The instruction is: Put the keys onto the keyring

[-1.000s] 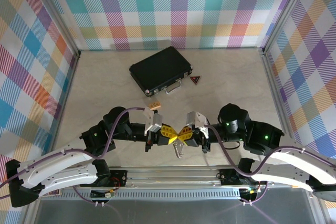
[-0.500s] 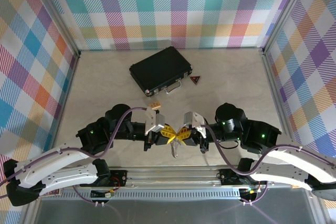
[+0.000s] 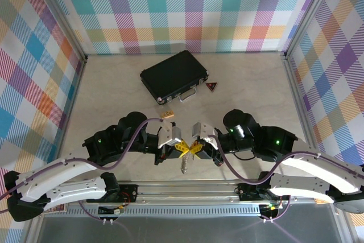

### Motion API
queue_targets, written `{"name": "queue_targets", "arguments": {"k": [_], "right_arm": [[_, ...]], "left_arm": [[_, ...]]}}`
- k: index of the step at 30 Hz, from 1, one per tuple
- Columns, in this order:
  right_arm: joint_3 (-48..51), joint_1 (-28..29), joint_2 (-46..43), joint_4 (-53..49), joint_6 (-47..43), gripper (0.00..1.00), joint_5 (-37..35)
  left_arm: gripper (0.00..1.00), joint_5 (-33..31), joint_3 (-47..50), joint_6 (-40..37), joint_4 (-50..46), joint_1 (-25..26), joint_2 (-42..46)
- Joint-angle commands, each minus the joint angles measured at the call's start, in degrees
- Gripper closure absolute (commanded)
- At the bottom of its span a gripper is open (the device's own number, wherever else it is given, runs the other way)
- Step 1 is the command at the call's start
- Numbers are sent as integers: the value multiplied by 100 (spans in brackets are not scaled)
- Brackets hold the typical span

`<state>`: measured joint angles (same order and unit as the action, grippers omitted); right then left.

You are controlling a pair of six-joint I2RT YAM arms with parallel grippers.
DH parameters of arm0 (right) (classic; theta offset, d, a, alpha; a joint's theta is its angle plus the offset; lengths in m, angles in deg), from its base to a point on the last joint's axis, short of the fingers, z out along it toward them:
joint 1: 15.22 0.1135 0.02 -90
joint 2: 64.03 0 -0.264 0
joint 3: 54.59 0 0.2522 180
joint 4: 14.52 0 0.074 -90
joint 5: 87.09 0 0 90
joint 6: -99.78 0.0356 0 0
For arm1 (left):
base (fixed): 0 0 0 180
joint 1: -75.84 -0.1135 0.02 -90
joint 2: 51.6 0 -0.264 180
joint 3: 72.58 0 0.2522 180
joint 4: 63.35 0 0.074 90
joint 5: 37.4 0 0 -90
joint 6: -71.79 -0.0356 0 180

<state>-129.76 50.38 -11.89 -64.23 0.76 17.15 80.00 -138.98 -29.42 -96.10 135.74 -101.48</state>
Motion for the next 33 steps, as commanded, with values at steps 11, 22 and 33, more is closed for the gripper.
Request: {"name": "queue_targets", "arguments": {"k": [11,22,33], "right_arm": [[247,111,-453,1015,290,91,351],[354,111,-797,997,513,84,255],[375,111,-863,927,460,83,146]], "left_arm": [[100,208,969,1194,3016,-3,414],[100,270,1177,1455,3550,-2,535],[100,320,1084,1465,3512,-1,500]]}}
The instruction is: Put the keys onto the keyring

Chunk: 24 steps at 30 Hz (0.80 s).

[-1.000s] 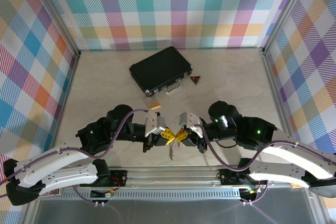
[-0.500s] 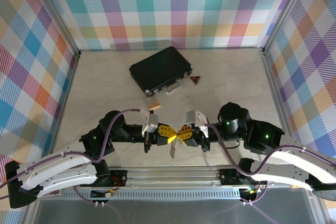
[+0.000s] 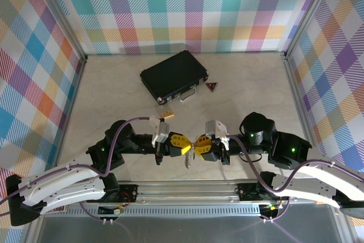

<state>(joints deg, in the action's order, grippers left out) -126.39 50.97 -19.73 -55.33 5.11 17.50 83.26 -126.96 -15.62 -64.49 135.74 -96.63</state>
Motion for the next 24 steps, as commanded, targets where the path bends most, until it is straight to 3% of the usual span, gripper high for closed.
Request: {"name": "queue_targets", "arguments": {"k": [1,24], "right_arm": [[38,52,-79,20,21,86,82],[232,51,-105,215,62,93,-125]], "left_arm": [[100,-4,-126,89,346,0,17],[100,239,-155,227,468,-4,45]]}}
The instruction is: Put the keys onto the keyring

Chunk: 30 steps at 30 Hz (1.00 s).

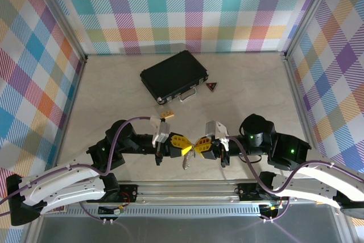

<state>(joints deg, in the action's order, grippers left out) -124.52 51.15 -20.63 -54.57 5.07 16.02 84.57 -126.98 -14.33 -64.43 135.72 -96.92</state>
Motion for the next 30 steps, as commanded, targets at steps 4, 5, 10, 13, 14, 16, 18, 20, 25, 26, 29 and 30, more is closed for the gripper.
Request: {"name": "queue_targets", "arguments": {"k": [4,5,10,13,14,16,18,20,25,26,29,30], "right_arm": [[44,34,30,163,91,96,43],[35,34,45,163,95,97,43],[18,37,107,213,104,97,69],[-9,35,147,222,103,97,104],[-17,34,156,226,96,97,111],[-26,39,175,226,106,96,108],[-35,30,169,227,95,94,114],[-35,35,134,246,93,89,109],[19,32,31,319,102,73,134],[38,34,14,337,115,71,144],[96,34,-7,375,152,70,158],[126,34,-15,370,153,70,147]], "left_arm": [[100,152,-155,102,451,-2,102],[100,161,-154,104,446,-2,111],[100,193,-152,113,438,-2,94],[100,222,-118,117,492,-1,87],[100,231,-106,123,503,-2,86],[100,274,-109,122,494,-2,91],[100,276,-124,90,413,-2,85],[100,234,-135,53,351,-2,121],[100,57,-120,25,339,-2,238],[100,38,-119,29,346,-2,245],[100,11,-117,37,347,-2,270],[100,11,-116,41,348,-2,274]]}}
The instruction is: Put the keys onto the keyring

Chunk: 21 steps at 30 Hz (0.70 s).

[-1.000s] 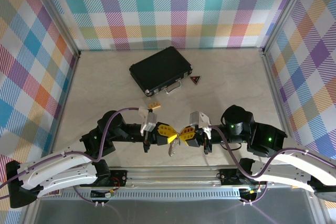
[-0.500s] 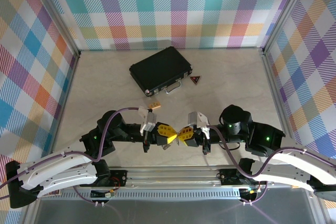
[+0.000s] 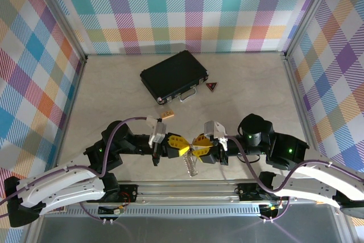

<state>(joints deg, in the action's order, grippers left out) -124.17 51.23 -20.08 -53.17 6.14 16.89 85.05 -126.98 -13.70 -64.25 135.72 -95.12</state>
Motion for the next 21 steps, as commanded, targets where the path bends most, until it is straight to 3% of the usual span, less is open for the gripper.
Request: {"name": "queue_targets", "arguments": {"k": [1,21], "right_arm": [[113,29,-85,252,67,70,61],[412,31,-22,670,295,64,448]], "left_arm": [[100,-37,-118,-17,330,-2,101],[100,-133,-127,31,357,-2,112]]}}
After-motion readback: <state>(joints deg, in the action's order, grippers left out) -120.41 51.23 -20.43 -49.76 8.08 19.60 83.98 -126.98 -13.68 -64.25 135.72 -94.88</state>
